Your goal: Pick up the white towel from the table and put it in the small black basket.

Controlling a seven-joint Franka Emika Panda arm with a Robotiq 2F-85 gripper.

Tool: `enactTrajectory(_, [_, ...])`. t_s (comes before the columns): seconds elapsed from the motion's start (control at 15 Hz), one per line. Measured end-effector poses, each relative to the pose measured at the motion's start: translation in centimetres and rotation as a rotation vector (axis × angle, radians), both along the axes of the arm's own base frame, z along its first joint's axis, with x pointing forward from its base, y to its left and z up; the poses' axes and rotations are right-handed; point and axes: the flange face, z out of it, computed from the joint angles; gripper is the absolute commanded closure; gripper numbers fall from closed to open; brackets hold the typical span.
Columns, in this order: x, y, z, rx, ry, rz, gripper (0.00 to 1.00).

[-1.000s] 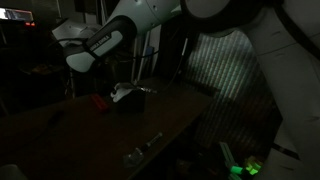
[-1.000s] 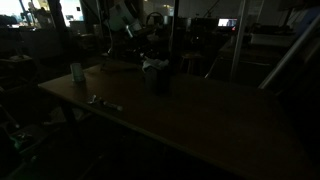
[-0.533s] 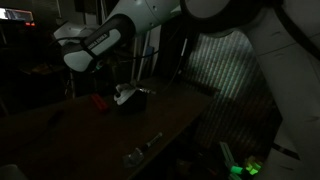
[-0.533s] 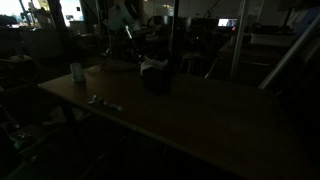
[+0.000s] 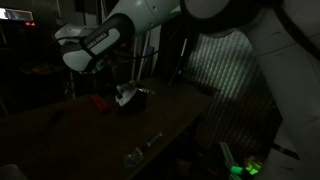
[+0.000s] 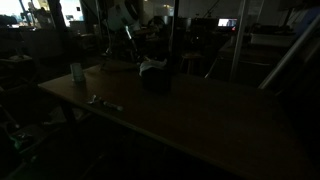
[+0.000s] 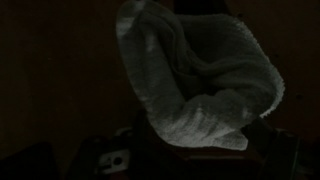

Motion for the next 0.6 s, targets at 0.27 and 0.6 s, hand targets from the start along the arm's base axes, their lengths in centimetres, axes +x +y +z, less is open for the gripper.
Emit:
enactTrajectory(0.27, [-0.09, -0.06, -0.02, -0.002, 0.007, -0.005, 0.1])
enactTrajectory(0.6, [-0.1, -0.09, 0.05, -0.004, 0.009, -0.007, 0.0])
